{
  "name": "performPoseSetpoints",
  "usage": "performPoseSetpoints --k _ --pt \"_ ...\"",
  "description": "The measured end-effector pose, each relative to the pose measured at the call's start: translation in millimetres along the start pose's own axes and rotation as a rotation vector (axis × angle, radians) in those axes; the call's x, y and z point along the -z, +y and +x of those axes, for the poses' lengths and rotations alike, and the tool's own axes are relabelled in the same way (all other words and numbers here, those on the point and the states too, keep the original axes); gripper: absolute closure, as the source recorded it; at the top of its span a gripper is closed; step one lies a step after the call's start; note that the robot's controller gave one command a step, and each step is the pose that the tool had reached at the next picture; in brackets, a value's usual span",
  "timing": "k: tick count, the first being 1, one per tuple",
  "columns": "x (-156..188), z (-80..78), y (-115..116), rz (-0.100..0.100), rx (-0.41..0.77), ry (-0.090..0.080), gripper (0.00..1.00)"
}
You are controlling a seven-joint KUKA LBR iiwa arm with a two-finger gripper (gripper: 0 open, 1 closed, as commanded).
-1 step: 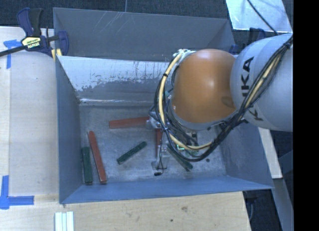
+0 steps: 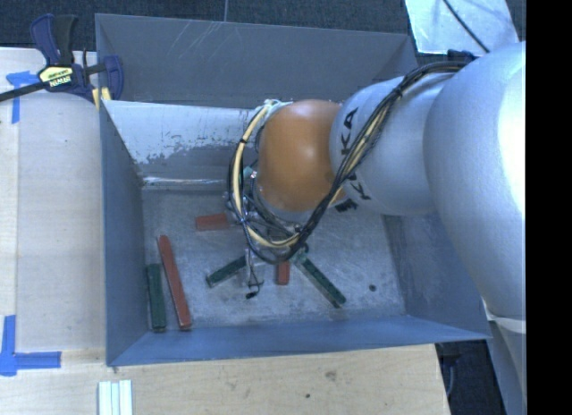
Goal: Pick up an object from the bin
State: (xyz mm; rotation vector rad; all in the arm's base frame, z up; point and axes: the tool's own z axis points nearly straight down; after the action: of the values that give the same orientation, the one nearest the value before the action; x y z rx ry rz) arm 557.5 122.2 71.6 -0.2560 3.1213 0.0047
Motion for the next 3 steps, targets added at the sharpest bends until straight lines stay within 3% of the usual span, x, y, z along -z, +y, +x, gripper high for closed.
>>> performPoseSetpoints --k 1,2,3 --pt "30.2 -4.5 -74.7 0.006 0.128 0.003 0.0" --pt "32.1 5.6 -105.1 0.003 0.115 0.009 0.0" --pt "-0.2 -9.7 -54.3 0.002 0.243 0.008 0.0"
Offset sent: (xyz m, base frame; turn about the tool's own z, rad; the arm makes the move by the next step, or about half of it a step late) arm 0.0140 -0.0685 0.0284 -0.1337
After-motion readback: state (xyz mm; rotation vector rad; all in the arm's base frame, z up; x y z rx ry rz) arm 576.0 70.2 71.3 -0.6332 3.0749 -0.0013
